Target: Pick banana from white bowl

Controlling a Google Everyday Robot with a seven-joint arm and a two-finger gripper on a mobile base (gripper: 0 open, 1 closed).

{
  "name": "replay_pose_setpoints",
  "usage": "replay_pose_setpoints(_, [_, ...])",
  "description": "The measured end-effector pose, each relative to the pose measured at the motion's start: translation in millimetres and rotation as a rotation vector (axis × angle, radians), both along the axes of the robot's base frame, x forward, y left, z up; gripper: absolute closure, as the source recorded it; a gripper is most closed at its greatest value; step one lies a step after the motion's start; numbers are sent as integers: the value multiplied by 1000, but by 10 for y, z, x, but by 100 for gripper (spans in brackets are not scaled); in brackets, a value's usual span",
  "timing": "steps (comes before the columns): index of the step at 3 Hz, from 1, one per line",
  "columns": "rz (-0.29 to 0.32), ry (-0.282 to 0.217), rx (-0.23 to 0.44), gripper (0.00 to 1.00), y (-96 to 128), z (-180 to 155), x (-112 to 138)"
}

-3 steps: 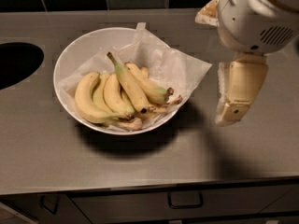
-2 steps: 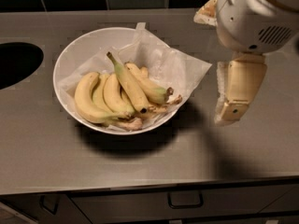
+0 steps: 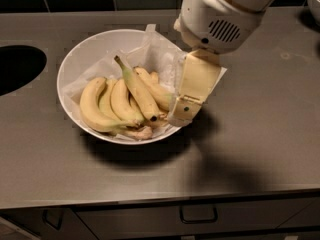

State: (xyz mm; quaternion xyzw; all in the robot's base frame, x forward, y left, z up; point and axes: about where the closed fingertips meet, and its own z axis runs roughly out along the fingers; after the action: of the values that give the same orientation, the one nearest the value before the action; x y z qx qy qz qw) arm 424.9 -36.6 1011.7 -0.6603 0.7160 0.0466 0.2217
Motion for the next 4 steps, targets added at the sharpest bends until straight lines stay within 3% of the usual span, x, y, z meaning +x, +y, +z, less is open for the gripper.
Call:
replay_pose_setpoints(1, [2,-7,1,0,17,34,-14])
replay_pose_setpoints(2, [-66,23,-5,0,59,12,51])
replay_pose_setpoints(3, [-232,61,7,0,73,-189,253])
replay_pose_setpoints(4, [-307,72,36,0,92,-125,235])
